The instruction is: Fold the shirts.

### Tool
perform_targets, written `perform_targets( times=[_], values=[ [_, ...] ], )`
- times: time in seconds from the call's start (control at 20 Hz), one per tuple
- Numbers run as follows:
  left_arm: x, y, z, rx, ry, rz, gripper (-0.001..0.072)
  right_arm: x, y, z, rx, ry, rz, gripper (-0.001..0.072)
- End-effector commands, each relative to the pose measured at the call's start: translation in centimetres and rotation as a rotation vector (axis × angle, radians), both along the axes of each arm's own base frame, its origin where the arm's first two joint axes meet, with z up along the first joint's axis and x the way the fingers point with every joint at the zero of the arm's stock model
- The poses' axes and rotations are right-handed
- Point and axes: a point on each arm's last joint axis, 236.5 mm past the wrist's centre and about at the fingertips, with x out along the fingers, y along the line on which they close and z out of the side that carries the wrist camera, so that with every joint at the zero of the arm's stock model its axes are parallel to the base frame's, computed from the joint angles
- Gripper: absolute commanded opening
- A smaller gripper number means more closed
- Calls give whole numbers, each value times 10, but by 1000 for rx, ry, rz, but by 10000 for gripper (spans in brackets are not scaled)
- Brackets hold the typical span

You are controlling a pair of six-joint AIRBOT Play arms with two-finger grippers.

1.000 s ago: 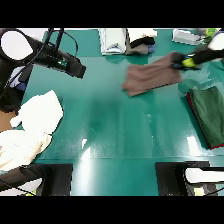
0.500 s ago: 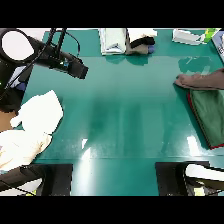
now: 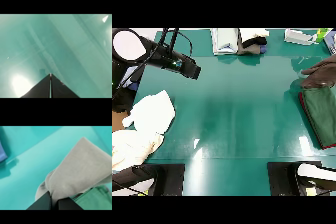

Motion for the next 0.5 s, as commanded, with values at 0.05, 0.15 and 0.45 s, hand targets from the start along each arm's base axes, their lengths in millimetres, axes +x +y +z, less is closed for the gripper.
perform_targets(
  times=[0.05, 0.15, 0.45],
  values=[
    [-1, -1, 0, -3, 3, -2, 25, -40, -3, 3, 16, 91, -27, 16],
    [-2, 0, -1, 1, 11, -4, 25, -63, -8, -22, 54, 157, -56, 16],
    [-3, 0, -2, 2, 13, -5, 25, -163, -18, -127, 155, 378, -214, 16]
  ],
)
